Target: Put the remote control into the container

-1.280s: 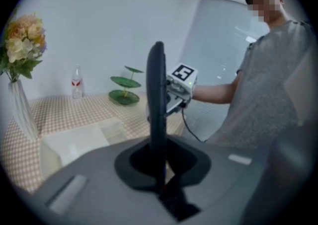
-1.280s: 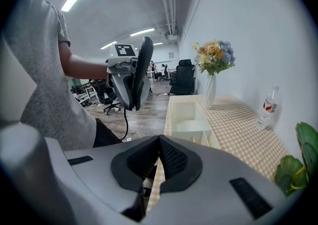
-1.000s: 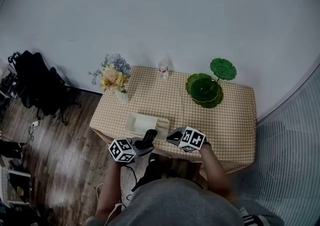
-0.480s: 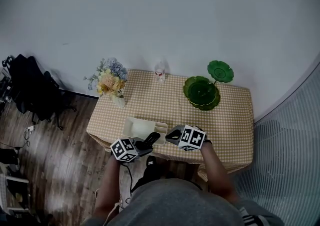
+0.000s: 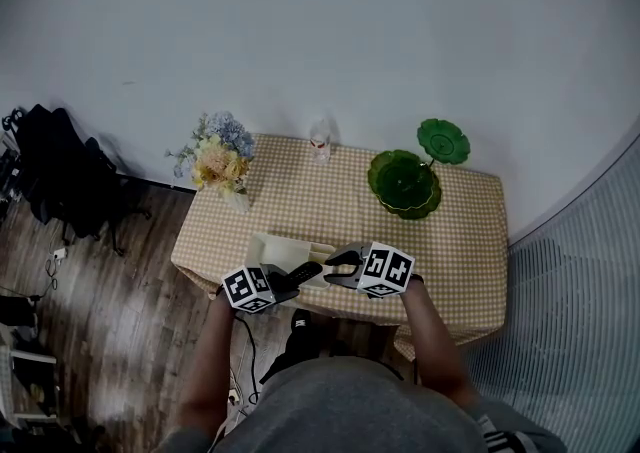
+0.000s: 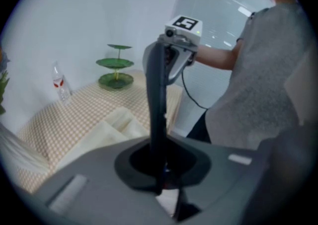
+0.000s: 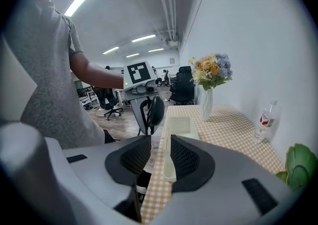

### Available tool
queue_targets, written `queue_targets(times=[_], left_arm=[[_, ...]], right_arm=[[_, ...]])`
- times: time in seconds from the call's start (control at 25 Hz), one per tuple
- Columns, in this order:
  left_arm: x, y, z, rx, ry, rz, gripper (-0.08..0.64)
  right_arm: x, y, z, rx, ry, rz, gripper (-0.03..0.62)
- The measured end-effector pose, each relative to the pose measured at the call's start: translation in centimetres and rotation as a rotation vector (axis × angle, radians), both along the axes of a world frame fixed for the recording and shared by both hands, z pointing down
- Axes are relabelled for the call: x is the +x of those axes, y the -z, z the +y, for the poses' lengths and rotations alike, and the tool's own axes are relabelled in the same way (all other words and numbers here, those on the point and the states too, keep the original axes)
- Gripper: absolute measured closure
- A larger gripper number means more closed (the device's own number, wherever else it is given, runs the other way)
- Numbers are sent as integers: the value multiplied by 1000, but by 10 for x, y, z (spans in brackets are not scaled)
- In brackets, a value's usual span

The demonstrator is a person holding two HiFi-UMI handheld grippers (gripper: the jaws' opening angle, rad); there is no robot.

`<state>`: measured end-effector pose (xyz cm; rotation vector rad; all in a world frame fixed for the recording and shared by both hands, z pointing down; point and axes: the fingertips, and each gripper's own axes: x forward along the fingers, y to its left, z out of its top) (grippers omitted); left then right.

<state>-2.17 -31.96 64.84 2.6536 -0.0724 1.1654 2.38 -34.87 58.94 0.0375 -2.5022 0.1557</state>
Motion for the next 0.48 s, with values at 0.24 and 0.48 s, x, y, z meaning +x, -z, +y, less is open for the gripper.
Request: queue_targets(times=[0.24,0.48], left_arm=[[6,-2,-5,26,-51,-53,522],[16,-5,0,32,-92,-75,522]], right_arm=[[-11,10,4,-26,18,-60,462],[-19,12,10,-52,48,-68,460]])
